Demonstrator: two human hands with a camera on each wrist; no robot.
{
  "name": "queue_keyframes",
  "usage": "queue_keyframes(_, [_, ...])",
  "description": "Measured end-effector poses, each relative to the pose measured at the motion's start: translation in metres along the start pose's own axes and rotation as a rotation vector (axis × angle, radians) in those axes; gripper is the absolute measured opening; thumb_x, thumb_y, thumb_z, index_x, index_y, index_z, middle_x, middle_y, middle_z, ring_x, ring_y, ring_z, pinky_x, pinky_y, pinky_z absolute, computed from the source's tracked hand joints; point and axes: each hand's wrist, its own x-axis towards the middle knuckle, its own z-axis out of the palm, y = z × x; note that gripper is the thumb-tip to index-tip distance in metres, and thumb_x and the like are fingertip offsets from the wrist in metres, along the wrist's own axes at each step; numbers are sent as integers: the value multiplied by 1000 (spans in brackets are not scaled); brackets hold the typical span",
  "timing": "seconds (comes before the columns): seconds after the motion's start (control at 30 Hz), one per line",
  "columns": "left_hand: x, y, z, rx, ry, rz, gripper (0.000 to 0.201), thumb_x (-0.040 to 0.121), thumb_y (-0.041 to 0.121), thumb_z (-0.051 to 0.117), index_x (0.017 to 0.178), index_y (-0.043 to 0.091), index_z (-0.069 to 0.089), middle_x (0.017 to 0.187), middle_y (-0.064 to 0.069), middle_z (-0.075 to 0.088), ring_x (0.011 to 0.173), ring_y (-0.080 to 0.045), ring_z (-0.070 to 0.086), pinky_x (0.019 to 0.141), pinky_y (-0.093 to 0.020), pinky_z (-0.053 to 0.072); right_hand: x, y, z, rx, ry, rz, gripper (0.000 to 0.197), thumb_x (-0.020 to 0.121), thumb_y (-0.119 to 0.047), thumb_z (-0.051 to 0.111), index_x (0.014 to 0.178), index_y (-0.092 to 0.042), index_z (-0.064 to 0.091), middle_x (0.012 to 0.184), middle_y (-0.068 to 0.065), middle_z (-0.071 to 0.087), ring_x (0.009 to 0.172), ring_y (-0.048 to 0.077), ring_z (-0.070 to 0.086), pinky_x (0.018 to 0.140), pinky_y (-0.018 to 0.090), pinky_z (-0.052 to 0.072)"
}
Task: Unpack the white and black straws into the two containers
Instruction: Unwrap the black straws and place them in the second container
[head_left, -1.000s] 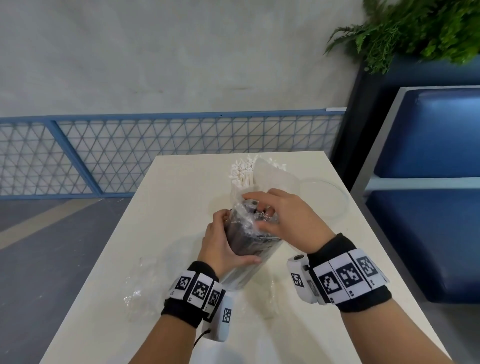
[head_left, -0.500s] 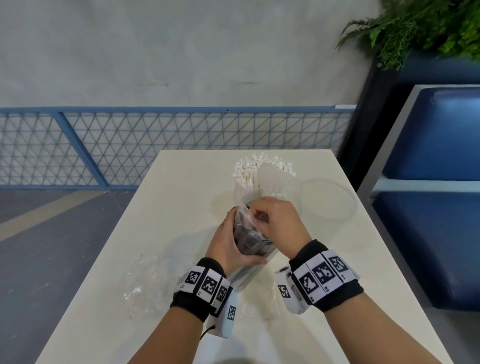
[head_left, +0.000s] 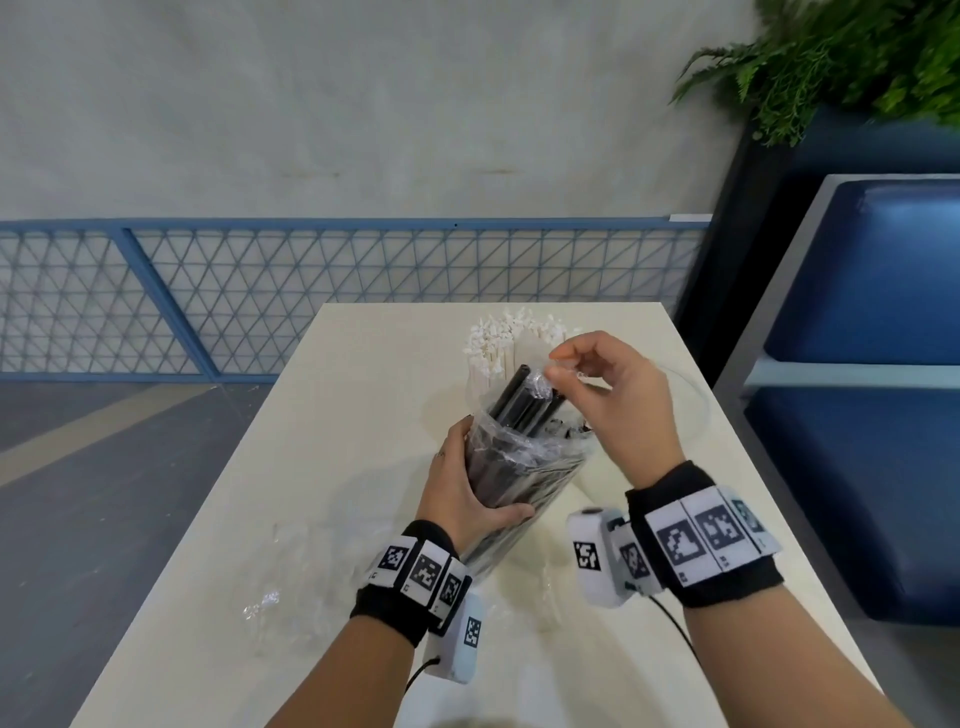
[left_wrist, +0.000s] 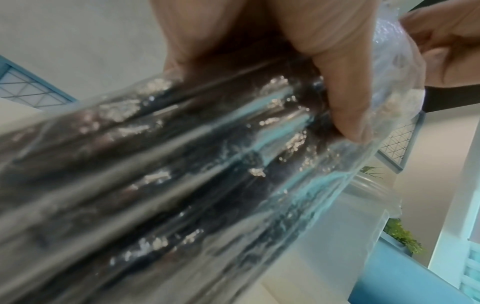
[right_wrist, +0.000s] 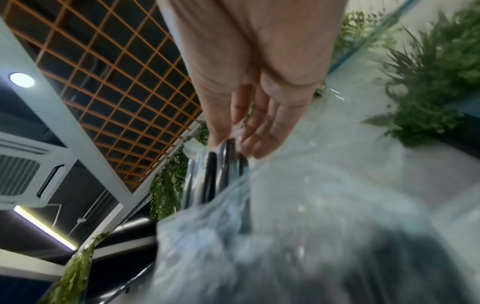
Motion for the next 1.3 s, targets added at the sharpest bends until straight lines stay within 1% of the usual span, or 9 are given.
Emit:
queue_keyframes(0.13, [-1,-7,0,-57,7,-7,110,38,52,89,130,39,29,126,7,53,120,-17,52,99,-44,47,-27,13,19,89,-101,209,54,68,-37,77,112,-21,51,108,-6,63,99,11,62,86,27,52])
queue_keyframes(0.27, [-3,-10,7,-47,-24,19,110,44,47,90,135,39,28,131,3,50,124,-20,49,100,-45,46,-31,18,39,102,-27,327,54,58,-42,82,100,-15,62,93,2,71,88,18,68,84,43,55])
queue_keyframes(0.43, [-4,-5,9,12,-22,55,106,46,46,87,133,39,26,134,5,43,125,-17,45,104,-43,42,-32,14,55,142,142,349,28,73,-28,76,56,-17,57,58,3,62,55,18,61,59,35,52])
queue_keyframes(0.67, [2,-4,2,41,-27,81,104,45,47,84,131,38,27,134,2,41,125,-20,43,105,-45,40,-19,8,44,347,233,306,34,73,-32,73,78,1,67,80,19,71,75,32,69,74,49,57])
queue_keyframes(0.83, [3,-4,2,32,-38,73,104,44,49,84,131,39,27,134,2,42,125,-22,43,104,-47,40,-8,-8,22,454,296,206,11,81,-17,70,77,-8,66,81,17,69,76,22,66,78,40,56])
queue_keyframes(0.97, [3,-6,1,-15,-60,63,106,44,48,85,132,40,26,137,1,41,129,-21,41,106,-47,39,-12,-8,18,515,129,208,12,78,-6,70,84,-14,65,90,9,69,85,15,66,81,28,55])
queue_keyframes(1.1, [3,-1,2,-29,-107,69,107,48,37,88,134,40,25,140,-2,40,131,-21,42,106,-45,40,-26,10,32,479,-103,332,30,73,2,74,100,-6,64,105,13,69,93,17,66,83,29,53])
queue_keyframes(1.2, [6,2,1,-73,-166,90,118,43,35,93,138,35,23,141,-2,43,131,-21,44,106,-45,40,-30,16,42,449,-66,319,25,72,2,74,94,-6,66,98,10,70,91,19,66,83,33,53])
queue_keyframes(1.3, [6,13,-5,-8,-131,88,104,45,32,91,128,38,29,128,6,55,119,-12,54,99,-31,46,-29,11,47,458,1,320,12,75,-1,72,81,-10,68,87,8,69,85,19,65,86,38,53])
